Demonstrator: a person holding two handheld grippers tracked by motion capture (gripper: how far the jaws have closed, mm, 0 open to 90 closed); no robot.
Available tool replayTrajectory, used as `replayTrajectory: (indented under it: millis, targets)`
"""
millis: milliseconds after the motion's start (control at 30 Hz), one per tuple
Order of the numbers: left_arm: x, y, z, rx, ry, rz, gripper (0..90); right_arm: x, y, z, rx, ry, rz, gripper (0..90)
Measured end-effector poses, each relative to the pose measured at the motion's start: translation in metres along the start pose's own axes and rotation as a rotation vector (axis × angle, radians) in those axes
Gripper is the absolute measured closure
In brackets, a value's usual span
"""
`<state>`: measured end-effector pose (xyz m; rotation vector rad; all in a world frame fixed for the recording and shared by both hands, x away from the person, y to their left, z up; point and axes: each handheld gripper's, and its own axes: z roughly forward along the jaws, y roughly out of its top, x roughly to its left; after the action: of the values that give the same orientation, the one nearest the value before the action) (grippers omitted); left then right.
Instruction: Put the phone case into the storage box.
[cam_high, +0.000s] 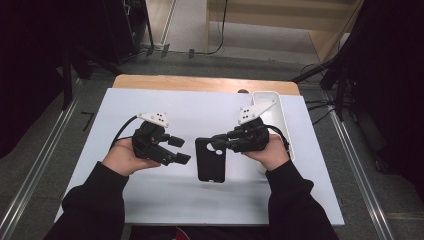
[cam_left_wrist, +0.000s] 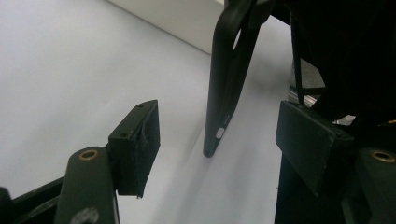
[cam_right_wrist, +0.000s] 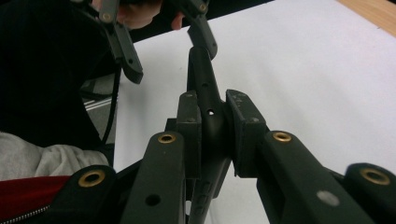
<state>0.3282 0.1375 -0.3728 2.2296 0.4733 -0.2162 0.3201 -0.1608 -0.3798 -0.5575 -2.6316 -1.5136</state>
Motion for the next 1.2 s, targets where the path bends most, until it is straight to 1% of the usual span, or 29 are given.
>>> replayTrajectory:
  millis: [167,333,400,433,533,567,633,667,733,800,900,967,1000,1067,1100,1200]
  targets:
    - [0.000,0.007,0.000,-0.002,-0.026,0.027,30.2,-0.002,0.001,0.006,0.011,0.039,-0.007,74.5]
    - [0.003,0.011,0.003,0.019,-0.041,0.042,30.1,-0.003,0.004,0.011,0.031,0.074,-0.022,74.5]
    - [0.003,0.012,0.004,0.031,-0.039,0.053,30.1,-0.003,0.005,0.014,0.044,0.089,-0.022,74.5]
    - [0.003,0.013,0.005,0.034,-0.037,0.057,30.2,-0.003,0.006,0.015,0.050,0.093,-0.031,74.5]
    - [0.003,0.014,0.008,0.045,-0.042,0.059,30.2,-0.003,0.007,0.019,0.063,0.102,-0.044,74.5]
    - [0.004,0.014,0.009,0.052,-0.042,0.063,30.3,-0.002,0.008,0.021,0.070,0.110,-0.039,74.5]
    - [0.003,0.014,0.010,0.061,-0.038,0.073,33.1,-0.001,0.009,0.023,0.075,0.120,-0.046,74.5]
    - [0.004,0.014,0.010,0.066,-0.043,0.071,33.2,-0.001,0.009,0.024,0.080,0.125,-0.049,74.6]
    - [0.003,0.014,0.011,0.077,-0.041,0.076,36.4,0.000,0.010,0.026,0.084,0.133,-0.049,74.6]
    - [0.002,0.013,0.013,0.091,-0.049,0.086,39.3,0.000,0.010,0.028,0.083,0.140,-0.054,74.5]
    - [0.000,0.012,0.015,0.114,-0.058,0.098,47.1,0.001,0.010,0.029,0.093,0.145,-0.061,74.5]
    - [-0.001,0.012,0.017,0.123,-0.082,0.095,53.6,0.002,0.010,0.029,0.094,0.148,-0.062,74.5]
    - [-0.002,0.012,0.018,0.131,-0.085,0.099,56.2,0.002,0.010,0.029,0.096,0.151,-0.059,74.5]
    - [-0.002,0.012,0.020,0.140,-0.094,0.095,60.9,0.002,0.010,0.029,0.094,0.160,-0.058,74.5]
    - [-0.003,0.012,0.021,0.141,-0.101,0.088,62.2,0.002,0.010,0.029,0.099,0.163,-0.054,74.5]
    - [-0.003,0.012,0.022,0.151,-0.107,0.087,68.7,0.004,0.011,0.032,0.109,0.179,-0.049,74.5]
